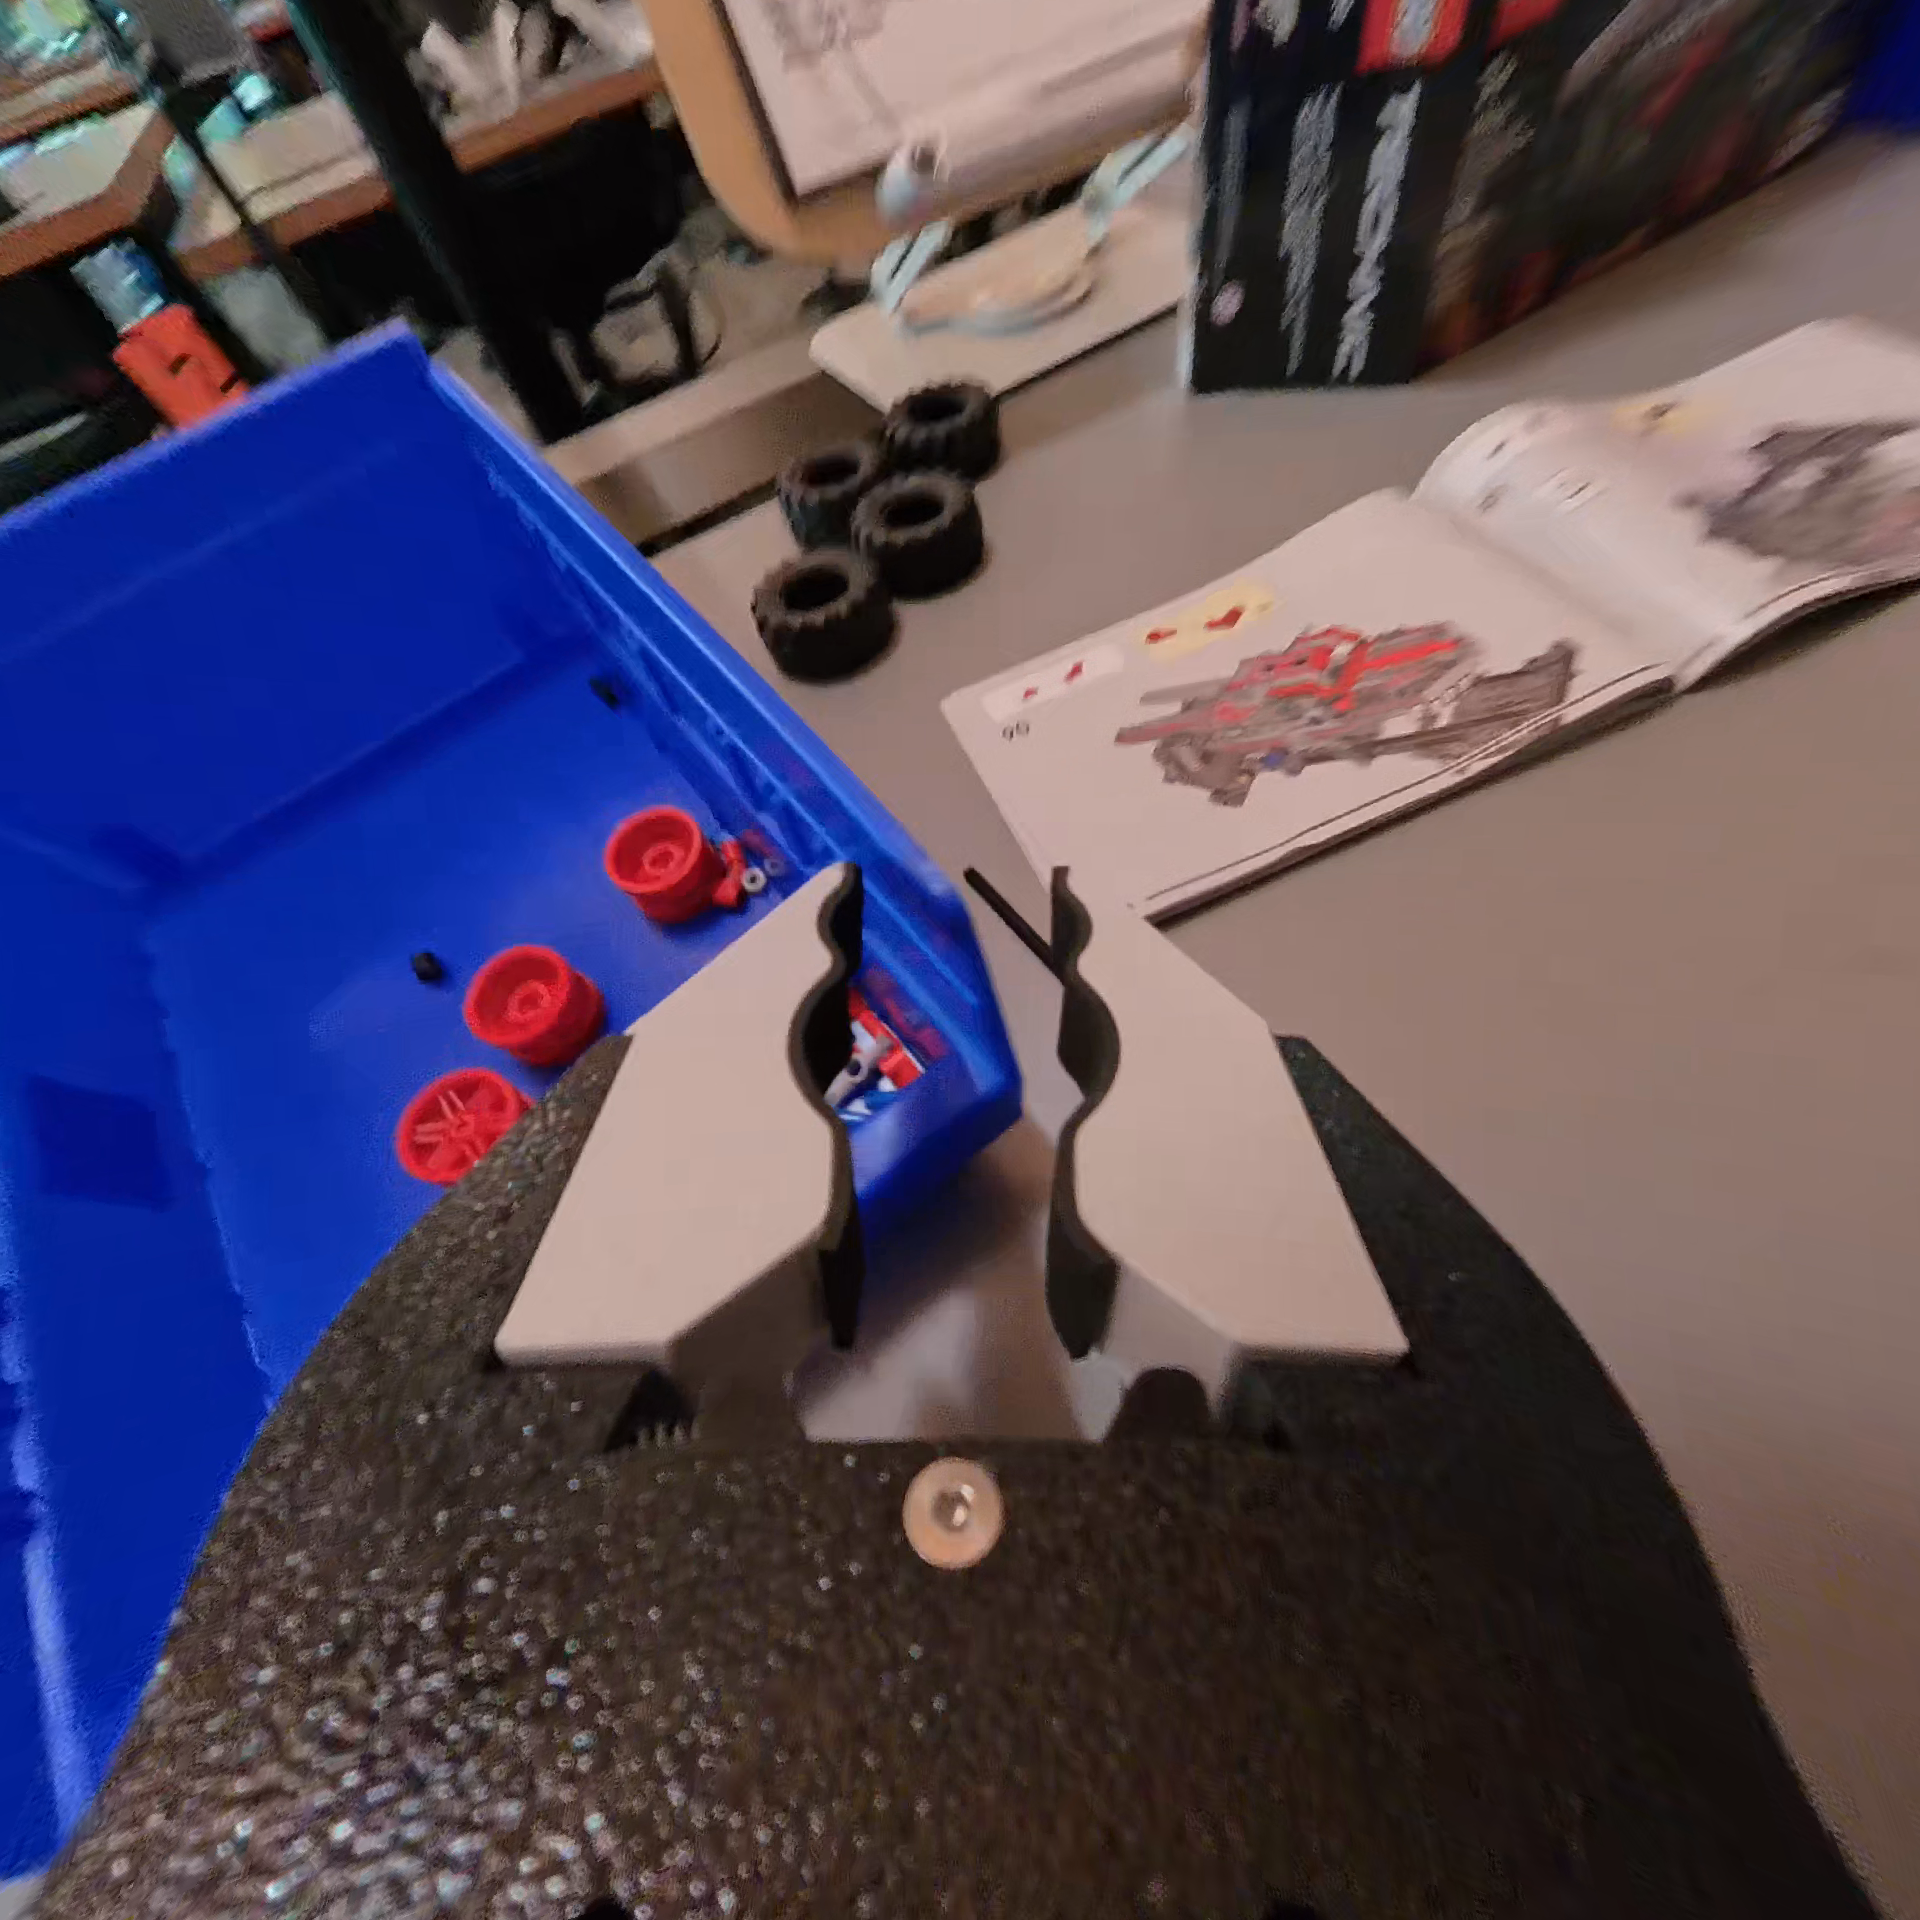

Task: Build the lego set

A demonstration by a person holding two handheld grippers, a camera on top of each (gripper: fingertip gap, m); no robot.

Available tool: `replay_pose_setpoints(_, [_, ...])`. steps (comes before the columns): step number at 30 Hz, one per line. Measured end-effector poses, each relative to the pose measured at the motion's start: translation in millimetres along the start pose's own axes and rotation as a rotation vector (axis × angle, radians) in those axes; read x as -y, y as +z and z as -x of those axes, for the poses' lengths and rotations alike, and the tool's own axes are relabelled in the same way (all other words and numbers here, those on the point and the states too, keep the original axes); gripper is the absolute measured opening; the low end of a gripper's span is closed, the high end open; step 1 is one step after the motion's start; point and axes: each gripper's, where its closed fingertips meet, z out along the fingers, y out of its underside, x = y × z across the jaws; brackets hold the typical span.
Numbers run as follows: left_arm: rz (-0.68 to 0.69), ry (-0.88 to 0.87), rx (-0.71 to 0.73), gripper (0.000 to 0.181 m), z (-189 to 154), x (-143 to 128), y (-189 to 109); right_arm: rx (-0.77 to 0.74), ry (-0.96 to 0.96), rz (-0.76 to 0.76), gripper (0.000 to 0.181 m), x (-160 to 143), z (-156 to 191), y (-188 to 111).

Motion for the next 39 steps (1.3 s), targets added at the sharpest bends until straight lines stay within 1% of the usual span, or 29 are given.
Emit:
replay_pose_setpoints(1, [-0.033,0.002,-0.039,0.032,9,6,-8,0.003,-0.004,0.001,0.000,0,1,0])
replay_pose_setpoints(2, [-0.039,0.010,-0.079,0.042,22,9,-16,0.004,-0.009,0.006,0.000,-1,1,1])
replay_pose_setpoints(3, [-0.006,0.016,-0.126,0.048,37,8,-23,0.003,-0.014,0.009,0.000,-1,1,1])
replay_pose_setpoints(4, [0.053,0.039,-0.153,0.035,56,2,-30,0.003,-0.018,0.010,0.000,-1,2,1])
replay_pose_setpoints(6, [0.159,0.103,-0.127,0.033,105,-6,-42,-0.004,-0.020,0.010,0.000,-1,1,1])
replay_pose_setpoints(7, [0.206,0.133,-0.141,0.024,123,-9,-46,-0.003,-0.021,0.010,0.000,-1,1,1])
replay_pose_setpoints(8, [0.258,0.168,-0.206,0.019,131,-14,-48,-0.002,-0.023,0.010,0.000,-1,1,1])
replay_pose_setpoints(10, [0.400,0.245,-0.388,0.020,128,-28,-48,0.001,-0.032,0.008,0.000,-1,2,2])
replay_pose_setpoints(12, [0.560,0.411,-0.544,0.021,120,-51,-47,0.001,-0.042,0.011,0.000,-1,3,2])
replay_pose_setpoints(14, [0.744,0.604,-0.623,0.020,125,-78,-48,0.002,-0.046,0.007,0.000,-1,3,2])
replay_pose_setpoints(16, [0.881,0.729,-0.727,0.017,128,-95,-52,0.013,-0.045,0.008,0.000,-1,5,3])
replay_pose_setpoints(18, [0.972,0.754,-0.797,0.019,126,-103,-50,0.019,-0.046,0.009,0.000,-1,6,3])
replay_pose_setpoints(21, [1.069,0.785,-0.895,0.022,119,-116,-48,0.021,-0.049,0.003,0.000,0,6,3])
replay_pose_setpoints(23, [1.124,0.806,-0.896,0.024,119,-126,-43,0.019,-0.043,0.004,0.000,-1,5,3])
replay_pose_setpoints(25, [1.168,0.817,-0.897,0.019,120,-136,-42,0.020,-0.034,-0.002,0.000,-1,5,3])
replay_pose_setpoints(26, [1.177,0.828,-0.920,0.009,118,-139,-44,0.022,-0.033,-0.002,0.000,-1,5,3])
replay_pose_setpoints(27, [1.165,0.840,-0.937,0.002,115,-140,-45,0.020,-0.035,-0.001,0.001,-1,5,3])
replay_pose_setpoints(28, [1.138,0.852,-0.930,0.000,113,-140,-43,0.017,-0.036,-0.001,0.001,-1,4,3])
replay_pose_setpoints(32, [1.068,0.902,-0.877,0.000,115,-139,-38,0.008,-0.024,-0.004,0.001,-1,2,3])
replay_pose_setpoints(33, [1.040,0.899,-0.847,0.000,115,-138,-34,0.009,-0.023,-0.004,0.001,-1,2,3])
replay_pose_setpoints(35, [0.943,0.919,-0.725,0.001,120,-128,-16,0.012,-0.028,-0.002,0.001,-1,3,3])
replay_pose_setpoints(37, [0.980,0.911,-0.741,0.000,122,-131,-20,0.016,-0.034,0.003,0.001,-2,4,4])
replay_pose_setpoints(39, [0.984,0.908,-0.737,0.005,124,-127,-18,0.015,-0.036,-0.002,0.001,-1,4,3])
